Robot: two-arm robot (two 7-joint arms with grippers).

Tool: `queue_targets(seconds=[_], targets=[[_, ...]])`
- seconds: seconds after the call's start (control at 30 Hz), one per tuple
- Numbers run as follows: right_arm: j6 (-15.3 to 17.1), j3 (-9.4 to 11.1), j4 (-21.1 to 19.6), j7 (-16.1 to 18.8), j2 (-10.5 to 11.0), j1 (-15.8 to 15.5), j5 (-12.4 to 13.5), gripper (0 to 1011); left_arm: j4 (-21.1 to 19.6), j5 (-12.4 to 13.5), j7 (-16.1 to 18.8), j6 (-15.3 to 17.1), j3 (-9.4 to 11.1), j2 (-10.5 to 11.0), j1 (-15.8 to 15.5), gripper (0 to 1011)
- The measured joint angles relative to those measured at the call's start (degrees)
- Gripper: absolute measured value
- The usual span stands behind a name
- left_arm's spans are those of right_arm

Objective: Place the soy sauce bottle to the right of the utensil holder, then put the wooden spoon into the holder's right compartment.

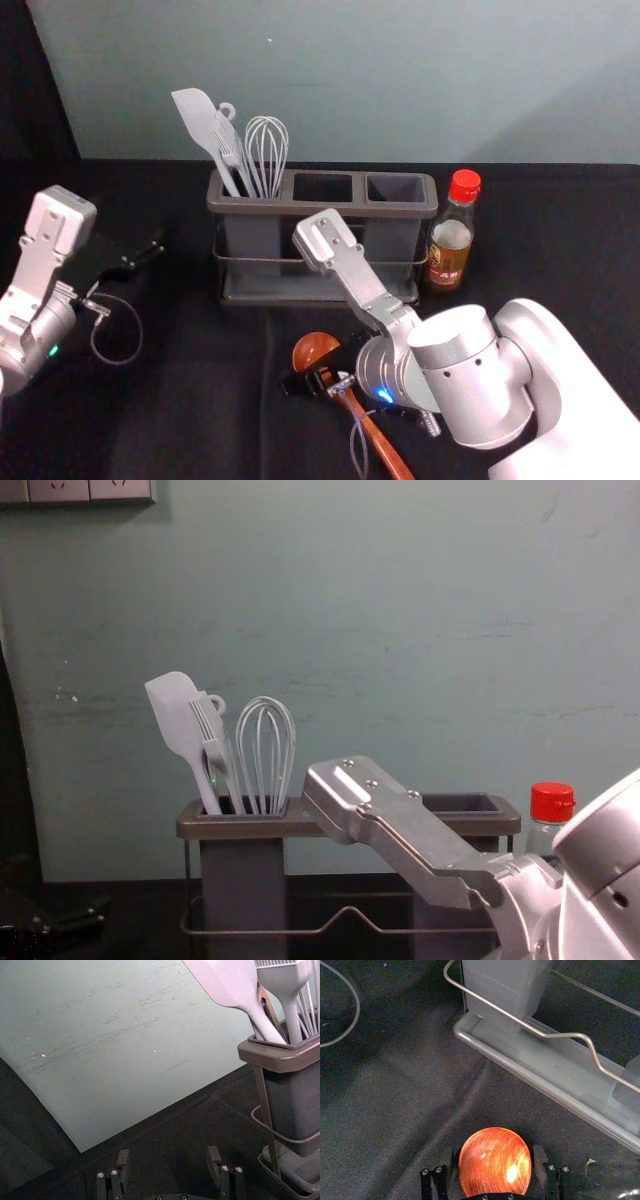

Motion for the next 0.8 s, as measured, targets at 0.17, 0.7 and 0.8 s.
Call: queue_targets(seconds=[0.17, 0.7, 0.8], targets=[[-0.81, 0.25, 0.00, 0.71, 0.01, -0.33, -0.26, 1002, 0.00, 0.00, 0.00, 0.00, 0.00, 0.00, 0.00, 1000], [-1.04, 1.66, -5.63, 2.43, 0.97, -2.25, -1.71, 838, 0.00, 0.00, 0.00, 0.00, 0.00, 0.00, 0.00, 1000], [-3.02, 2.49, -9.74, 2.97, 2.07, -3.94, -1.71, 838, 0.00, 0.00, 0.00, -0.01, 0.00, 0.00, 0.00, 1000]])
